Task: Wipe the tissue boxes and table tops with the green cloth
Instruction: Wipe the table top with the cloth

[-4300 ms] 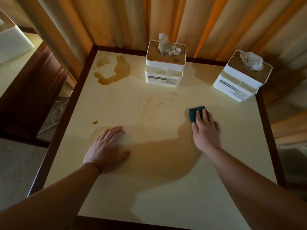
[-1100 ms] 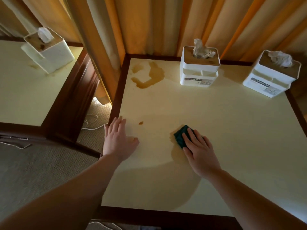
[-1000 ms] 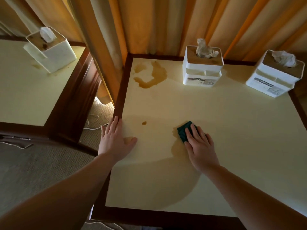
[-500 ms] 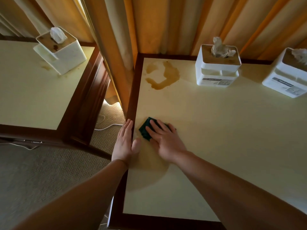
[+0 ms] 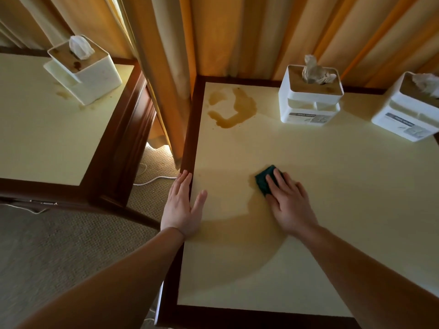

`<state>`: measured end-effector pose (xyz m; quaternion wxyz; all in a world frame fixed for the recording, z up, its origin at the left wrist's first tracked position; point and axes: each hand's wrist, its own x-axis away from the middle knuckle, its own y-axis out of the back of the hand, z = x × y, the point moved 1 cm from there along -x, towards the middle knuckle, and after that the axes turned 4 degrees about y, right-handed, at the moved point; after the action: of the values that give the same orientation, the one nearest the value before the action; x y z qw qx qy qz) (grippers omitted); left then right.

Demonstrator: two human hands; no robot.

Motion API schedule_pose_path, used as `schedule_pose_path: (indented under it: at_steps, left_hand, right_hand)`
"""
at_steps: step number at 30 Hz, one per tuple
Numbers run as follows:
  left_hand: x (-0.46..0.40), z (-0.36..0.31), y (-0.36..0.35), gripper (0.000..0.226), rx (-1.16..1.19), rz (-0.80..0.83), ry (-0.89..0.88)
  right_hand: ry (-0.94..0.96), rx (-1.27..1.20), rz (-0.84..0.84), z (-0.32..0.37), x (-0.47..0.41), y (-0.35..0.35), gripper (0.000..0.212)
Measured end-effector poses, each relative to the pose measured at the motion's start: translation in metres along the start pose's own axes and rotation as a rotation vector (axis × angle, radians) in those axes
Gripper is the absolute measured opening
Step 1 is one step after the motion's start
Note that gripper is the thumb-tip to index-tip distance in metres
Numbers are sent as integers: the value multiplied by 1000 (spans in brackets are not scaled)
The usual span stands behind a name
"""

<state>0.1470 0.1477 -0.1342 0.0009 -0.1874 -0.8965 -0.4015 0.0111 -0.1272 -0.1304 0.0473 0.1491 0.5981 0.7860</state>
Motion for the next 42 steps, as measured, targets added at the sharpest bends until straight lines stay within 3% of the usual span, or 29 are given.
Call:
schedule_pose_path:
  at_steps: [4,9,14,18,22,28,35,38,42]
  left_hand:
    - [-5,2,-1,98,-4,3,10]
    - [-3,0,-2,95,-25,-13,-4]
    - [1,-3,-2,89,-60,-28,-3]
    - [0,-3,-2,86,-63,-37,3]
    - [1,-5,-3,73,-54,-47,3]
    - [-4,-5,0,94,-39,-15,29]
    - [-2,-9,1,95,-55,-10,42]
    - [1,-9,0,84,-72,-18,42]
    - [3,-13,0,75,-77,-28,50]
  right_hand:
    - [-77,-11,37,33,-51,5,56]
    - [180,13,69,92,-34,-15,58]
    - [314,47,105,73,36,-28,55]
    - [135,59,82,11,67,-10,59]
    - [-25,7,14,-39,43,9,59]
    - [-138,0,27,3,-57,18,56]
    - [189,-8,76,83,-42,-13,56]
    - [283,-3,50,76,-7,-22,54]
    - [235,3,36,30,30,-19,58]
